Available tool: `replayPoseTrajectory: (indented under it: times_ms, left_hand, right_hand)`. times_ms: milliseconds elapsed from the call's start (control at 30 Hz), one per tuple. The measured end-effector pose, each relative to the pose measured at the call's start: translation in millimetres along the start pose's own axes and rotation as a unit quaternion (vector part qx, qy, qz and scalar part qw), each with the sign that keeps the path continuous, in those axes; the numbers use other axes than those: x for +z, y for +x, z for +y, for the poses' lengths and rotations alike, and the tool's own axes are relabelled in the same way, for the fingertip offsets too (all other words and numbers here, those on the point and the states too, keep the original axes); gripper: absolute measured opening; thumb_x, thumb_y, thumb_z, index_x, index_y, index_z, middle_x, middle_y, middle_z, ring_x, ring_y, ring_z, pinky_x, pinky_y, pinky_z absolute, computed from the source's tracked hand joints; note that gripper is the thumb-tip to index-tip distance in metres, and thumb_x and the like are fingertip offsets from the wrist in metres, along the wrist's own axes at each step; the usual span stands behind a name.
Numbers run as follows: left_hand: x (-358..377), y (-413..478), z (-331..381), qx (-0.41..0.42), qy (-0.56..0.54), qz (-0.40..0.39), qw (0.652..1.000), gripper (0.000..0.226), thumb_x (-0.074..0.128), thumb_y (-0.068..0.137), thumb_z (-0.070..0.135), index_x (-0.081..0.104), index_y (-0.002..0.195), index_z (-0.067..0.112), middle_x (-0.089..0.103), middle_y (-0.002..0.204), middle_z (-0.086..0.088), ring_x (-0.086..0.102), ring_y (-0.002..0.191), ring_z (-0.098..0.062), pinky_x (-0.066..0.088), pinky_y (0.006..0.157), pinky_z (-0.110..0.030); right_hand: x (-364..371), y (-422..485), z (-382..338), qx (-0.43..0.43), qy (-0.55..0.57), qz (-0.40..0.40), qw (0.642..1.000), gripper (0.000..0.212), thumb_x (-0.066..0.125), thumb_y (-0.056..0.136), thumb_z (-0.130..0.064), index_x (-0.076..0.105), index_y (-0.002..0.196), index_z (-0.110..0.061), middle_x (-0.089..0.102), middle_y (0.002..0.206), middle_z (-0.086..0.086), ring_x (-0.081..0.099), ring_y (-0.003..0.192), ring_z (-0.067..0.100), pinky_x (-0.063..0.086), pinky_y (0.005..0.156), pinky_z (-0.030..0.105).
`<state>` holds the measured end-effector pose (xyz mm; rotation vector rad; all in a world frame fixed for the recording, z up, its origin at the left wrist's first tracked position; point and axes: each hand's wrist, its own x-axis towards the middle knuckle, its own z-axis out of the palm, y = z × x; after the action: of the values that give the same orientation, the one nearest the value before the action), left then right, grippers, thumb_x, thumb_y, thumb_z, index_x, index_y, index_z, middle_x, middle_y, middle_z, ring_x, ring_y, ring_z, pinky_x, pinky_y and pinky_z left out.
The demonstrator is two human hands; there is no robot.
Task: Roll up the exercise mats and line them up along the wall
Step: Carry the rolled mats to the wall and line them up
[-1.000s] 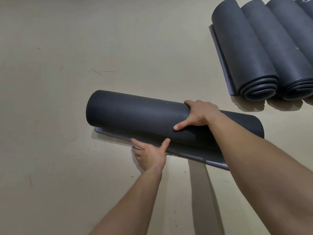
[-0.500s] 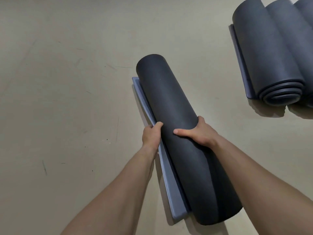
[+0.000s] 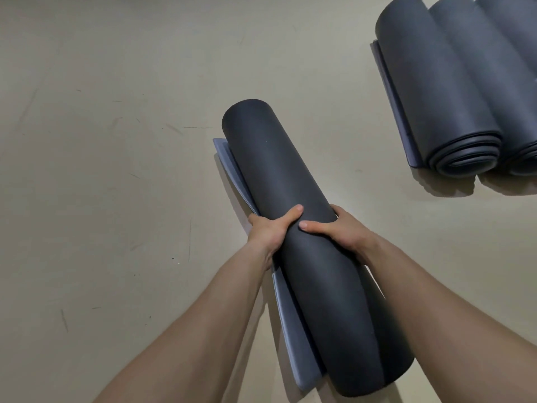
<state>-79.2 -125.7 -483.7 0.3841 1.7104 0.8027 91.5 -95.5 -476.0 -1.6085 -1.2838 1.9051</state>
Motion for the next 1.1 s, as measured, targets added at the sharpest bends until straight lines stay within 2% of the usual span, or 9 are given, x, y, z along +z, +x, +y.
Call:
replayPoseTrajectory:
  times_ms: [67,167,367,533,667,767,833,967,1100]
  left_hand:
    - [-4,-7,6,0.027,0.016,-0.009,0.999,0.119,0.093,0.054,0.063,0.037,0.149,0.02,0.064,0.132,0.0,0.068,0.11,-0.024,0.058,0.096,-0.048]
    - [-4,-37,29,0.064,0.03,-0.041,0.997,0.099,0.093,0.068,0.051,0.04,0.146,0.022,0.064,0.133,0.004,0.067,0.113,-0.018,0.058,0.098,-0.042]
    - [31,-142,109,0.117,0.1,-0.093,0.984,0.094,0.093,0.073,0.046,0.037,0.146,0.026,0.063,0.131,0.011,0.066,0.115,-0.011,0.055,0.103,-0.038]
    - [98,-247,169,0.127,0.161,-0.161,0.966,0.098,0.092,0.063,0.051,0.04,0.143,0.029,0.065,0.131,0.012,0.068,0.115,-0.01,0.055,0.103,-0.04]
    - [171,-329,190,0.108,0.219,-0.225,0.943,0.103,0.094,0.062,0.053,0.037,0.144,0.029,0.064,0.131,0.011,0.068,0.115,-0.012,0.055,0.104,-0.042]
    - [236,-393,186,0.095,0.262,-0.282,0.918,0.094,0.094,0.071,0.047,0.037,0.143,0.029,0.064,0.131,0.01,0.067,0.115,-0.013,0.055,0.103,-0.043]
    - [281,-435,176,0.087,0.292,-0.321,0.897,0.091,0.093,0.072,0.046,0.039,0.143,0.028,0.064,0.132,0.009,0.068,0.115,-0.013,0.056,0.102,-0.043]
    - [376,-518,135,0.076,0.341,-0.383,0.855,0.1,0.095,0.061,0.052,0.042,0.143,0.027,0.067,0.132,0.005,0.071,0.113,-0.017,0.058,0.099,-0.046]
    - [465,-604,76,0.063,0.394,-0.439,0.805,0.107,0.094,0.055,0.058,0.042,0.143,0.026,0.068,0.129,0.005,0.072,0.111,-0.017,0.058,0.099,-0.046]
  right_hand:
    - [4,-8,0,-0.005,0.034,0.035,0.999,0.056,0.096,0.07,-0.031,0.064,0.116,-0.028,0.079,0.098,-0.011,0.077,0.085,0.01,0.06,0.071,0.028]
    - [-4,-36,-11,-0.018,0.062,0.072,0.995,0.083,0.102,0.055,-0.041,0.059,0.126,-0.032,0.075,0.11,-0.015,0.076,0.094,0.008,0.061,0.087,0.037]
    - [-48,-140,-70,-0.056,0.082,0.164,0.981,0.089,0.099,0.048,-0.052,0.057,0.126,-0.045,0.071,0.116,-0.026,0.07,0.104,0.0,0.056,0.098,0.038]
    - [-112,-258,-114,-0.047,0.134,0.239,0.961,0.091,0.099,0.049,-0.052,0.054,0.128,-0.051,0.068,0.118,-0.03,0.067,0.108,-0.002,0.055,0.1,0.039]
    - [-173,-360,-124,-0.037,0.176,0.3,0.937,0.096,0.1,0.051,-0.049,0.048,0.132,-0.055,0.065,0.121,-0.032,0.063,0.11,-0.008,0.052,0.097,0.028]
    - [-219,-441,-114,-0.011,0.213,0.348,0.913,0.093,0.101,0.053,-0.046,0.046,0.127,-0.056,0.063,0.118,-0.033,0.061,0.107,-0.011,0.05,0.093,0.02]
    - [-247,-493,-99,0.01,0.235,0.388,0.891,0.093,0.101,0.051,-0.047,0.048,0.127,-0.054,0.065,0.118,-0.03,0.063,0.107,-0.009,0.053,0.098,0.026]
    - [-302,-594,-47,0.05,0.266,0.459,0.846,0.099,0.098,0.046,-0.056,0.048,0.132,-0.052,0.065,0.119,-0.03,0.064,0.108,-0.003,0.054,0.1,0.033]
    - [-350,-697,12,0.085,0.301,0.514,0.799,0.098,0.096,0.049,-0.058,0.045,0.132,-0.052,0.063,0.118,-0.031,0.063,0.108,-0.002,0.052,0.092,0.026]
